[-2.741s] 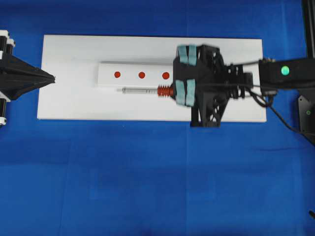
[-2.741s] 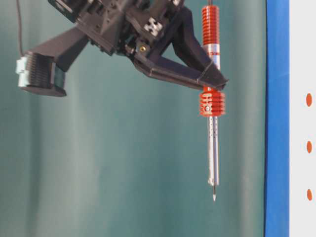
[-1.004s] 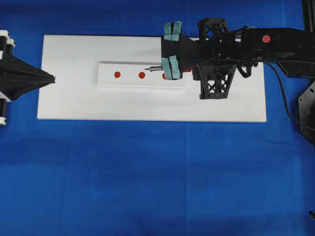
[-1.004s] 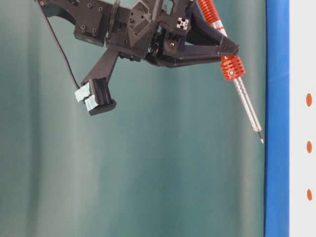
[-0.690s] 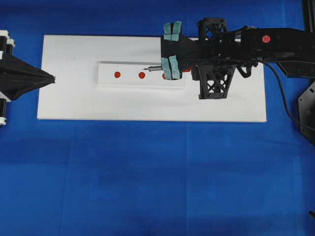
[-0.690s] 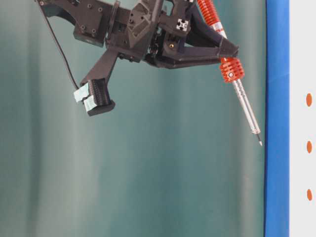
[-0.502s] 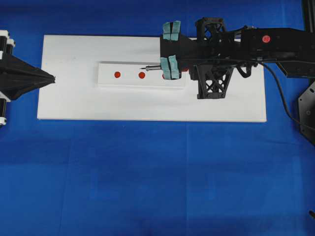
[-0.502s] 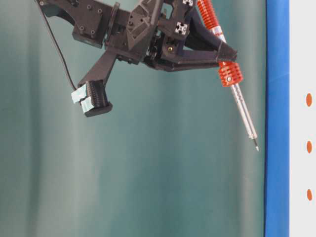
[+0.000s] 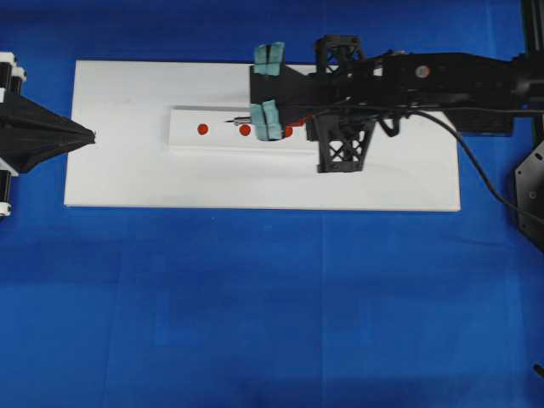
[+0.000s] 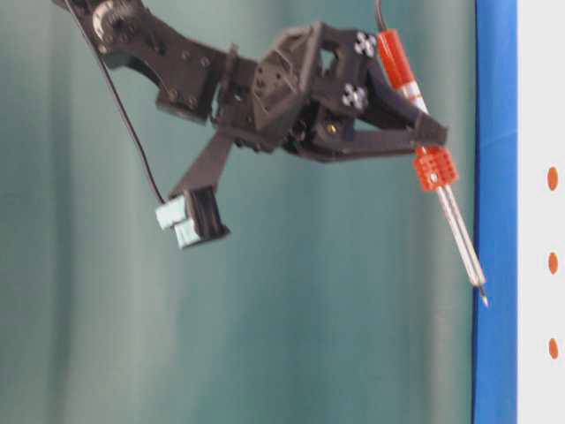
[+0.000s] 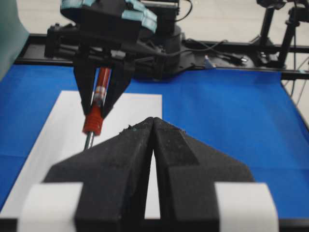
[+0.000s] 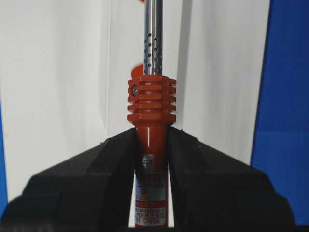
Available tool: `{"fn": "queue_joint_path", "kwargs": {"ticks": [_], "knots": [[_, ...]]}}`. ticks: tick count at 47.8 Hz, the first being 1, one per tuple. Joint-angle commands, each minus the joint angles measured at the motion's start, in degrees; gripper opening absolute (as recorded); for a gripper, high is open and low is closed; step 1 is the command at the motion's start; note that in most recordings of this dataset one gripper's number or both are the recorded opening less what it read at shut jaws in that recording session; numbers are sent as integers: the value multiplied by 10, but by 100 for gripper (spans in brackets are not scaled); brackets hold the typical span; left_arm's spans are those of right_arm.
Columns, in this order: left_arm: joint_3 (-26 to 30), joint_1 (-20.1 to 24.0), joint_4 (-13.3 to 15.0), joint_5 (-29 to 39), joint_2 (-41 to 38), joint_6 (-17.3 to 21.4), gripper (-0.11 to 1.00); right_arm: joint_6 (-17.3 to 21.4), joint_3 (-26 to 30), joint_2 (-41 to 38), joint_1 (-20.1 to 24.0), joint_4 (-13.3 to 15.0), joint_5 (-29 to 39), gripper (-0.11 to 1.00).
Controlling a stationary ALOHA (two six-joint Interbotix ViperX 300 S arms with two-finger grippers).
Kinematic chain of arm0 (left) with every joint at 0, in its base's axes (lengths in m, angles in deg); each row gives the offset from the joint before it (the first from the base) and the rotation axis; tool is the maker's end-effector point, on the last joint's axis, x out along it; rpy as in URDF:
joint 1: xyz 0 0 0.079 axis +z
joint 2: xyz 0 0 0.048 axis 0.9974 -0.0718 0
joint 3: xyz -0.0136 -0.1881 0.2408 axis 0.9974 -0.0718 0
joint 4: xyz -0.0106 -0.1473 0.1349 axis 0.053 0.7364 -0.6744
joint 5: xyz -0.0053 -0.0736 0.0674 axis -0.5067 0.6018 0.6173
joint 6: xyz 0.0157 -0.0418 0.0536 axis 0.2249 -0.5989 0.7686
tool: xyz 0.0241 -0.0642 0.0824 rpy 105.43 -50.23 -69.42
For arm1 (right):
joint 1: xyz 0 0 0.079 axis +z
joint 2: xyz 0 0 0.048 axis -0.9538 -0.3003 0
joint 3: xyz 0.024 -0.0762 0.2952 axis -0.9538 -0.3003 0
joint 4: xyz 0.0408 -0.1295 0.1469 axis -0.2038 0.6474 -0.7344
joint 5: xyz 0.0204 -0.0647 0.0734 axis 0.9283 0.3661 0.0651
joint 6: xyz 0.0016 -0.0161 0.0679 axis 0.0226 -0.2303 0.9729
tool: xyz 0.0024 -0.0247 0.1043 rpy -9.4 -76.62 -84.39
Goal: Touch the tip of the soldering iron to the mark.
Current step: 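Lower the iron tip with the right gripper onto the middle red dot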
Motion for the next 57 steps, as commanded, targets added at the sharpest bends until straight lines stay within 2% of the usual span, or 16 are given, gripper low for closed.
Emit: {"fn": "queue_joint_path", "kwargs": {"ticks": [1, 26, 57], "knots": [[6, 1, -2, -6, -2, -1, 0, 1, 23, -6, 1, 0, -11, 6], [6, 2, -2, -6, -2, -9, 0, 1, 59, -82, -11, 4, -28, 6], [5, 1, -2, -4, -2, -9, 0, -1, 59, -89, -11, 4, -33, 6]]}}
